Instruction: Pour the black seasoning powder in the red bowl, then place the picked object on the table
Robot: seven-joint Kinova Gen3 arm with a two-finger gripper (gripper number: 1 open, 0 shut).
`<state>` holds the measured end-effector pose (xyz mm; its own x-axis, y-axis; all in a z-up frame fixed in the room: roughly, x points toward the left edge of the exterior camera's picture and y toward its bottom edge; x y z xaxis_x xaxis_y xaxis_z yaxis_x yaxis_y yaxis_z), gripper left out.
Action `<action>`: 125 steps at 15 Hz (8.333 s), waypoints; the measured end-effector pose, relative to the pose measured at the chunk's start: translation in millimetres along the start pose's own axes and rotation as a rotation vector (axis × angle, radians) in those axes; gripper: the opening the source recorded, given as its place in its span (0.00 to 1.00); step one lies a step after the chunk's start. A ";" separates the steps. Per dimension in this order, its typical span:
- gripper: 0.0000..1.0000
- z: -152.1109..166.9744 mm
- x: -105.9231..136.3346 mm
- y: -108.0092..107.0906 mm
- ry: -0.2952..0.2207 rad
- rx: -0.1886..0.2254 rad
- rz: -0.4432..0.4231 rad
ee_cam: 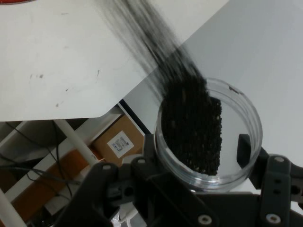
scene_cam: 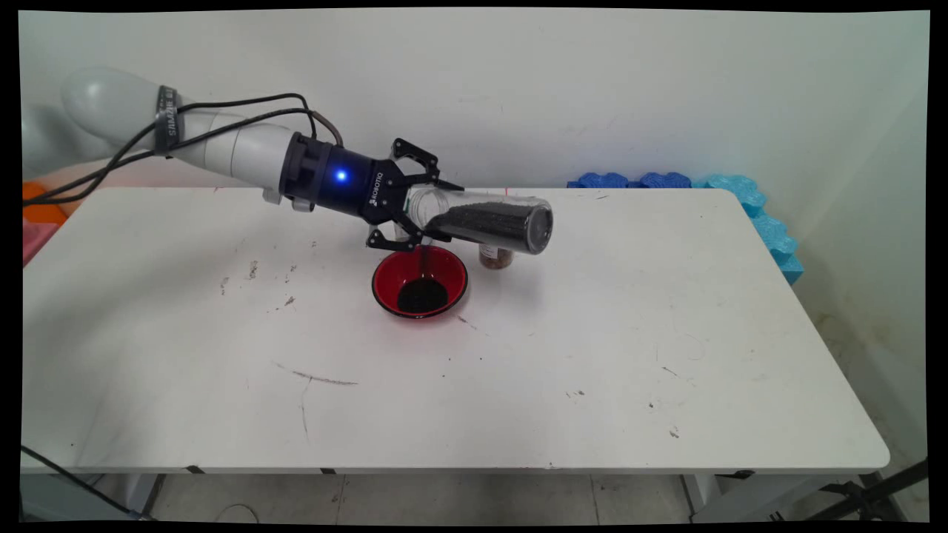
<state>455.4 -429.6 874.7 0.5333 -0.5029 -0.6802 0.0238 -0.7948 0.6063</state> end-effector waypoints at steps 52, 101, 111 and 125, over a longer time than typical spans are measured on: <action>0.00 0.9 8.1 -18.4 0.059 0.123 0.398; 0.00 -37.9 -117.3 20.1 0.080 0.158 1.799; 0.00 -33.6 -160.0 41.1 0.130 0.067 2.032; 0.00 -16.2 -169.4 3.4 0.087 0.134 2.280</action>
<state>378.8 -341.6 998.6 -0.3861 -0.2981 0.8730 -0.5057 0.8599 0.0699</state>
